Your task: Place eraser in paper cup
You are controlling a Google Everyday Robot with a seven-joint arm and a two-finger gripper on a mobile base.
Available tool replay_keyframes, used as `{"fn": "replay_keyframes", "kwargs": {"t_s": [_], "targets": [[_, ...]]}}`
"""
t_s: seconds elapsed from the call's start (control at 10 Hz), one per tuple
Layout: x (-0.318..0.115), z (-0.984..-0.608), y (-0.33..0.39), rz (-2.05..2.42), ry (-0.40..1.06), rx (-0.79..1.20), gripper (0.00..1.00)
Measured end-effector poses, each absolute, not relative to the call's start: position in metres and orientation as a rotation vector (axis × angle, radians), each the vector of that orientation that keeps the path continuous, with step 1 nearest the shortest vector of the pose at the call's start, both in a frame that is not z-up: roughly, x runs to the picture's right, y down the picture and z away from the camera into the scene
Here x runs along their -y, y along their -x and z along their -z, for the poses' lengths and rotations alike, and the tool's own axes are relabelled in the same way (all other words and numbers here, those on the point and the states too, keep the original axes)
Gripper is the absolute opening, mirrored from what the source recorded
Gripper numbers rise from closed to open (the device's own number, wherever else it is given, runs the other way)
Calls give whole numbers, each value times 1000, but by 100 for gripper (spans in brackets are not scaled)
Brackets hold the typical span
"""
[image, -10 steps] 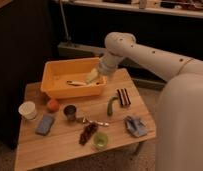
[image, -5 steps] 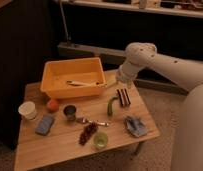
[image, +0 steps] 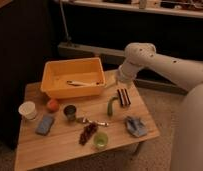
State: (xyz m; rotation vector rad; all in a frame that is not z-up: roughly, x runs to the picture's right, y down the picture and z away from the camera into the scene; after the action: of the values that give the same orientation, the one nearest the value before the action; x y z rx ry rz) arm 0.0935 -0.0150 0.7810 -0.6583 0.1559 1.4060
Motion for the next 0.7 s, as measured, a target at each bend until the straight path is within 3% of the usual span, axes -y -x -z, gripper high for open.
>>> {"fn": "replay_keyframes", "kwargs": {"t_s": [0.7], "targets": [[-22, -887, -117, -1347, 582, -211, 80]]}}
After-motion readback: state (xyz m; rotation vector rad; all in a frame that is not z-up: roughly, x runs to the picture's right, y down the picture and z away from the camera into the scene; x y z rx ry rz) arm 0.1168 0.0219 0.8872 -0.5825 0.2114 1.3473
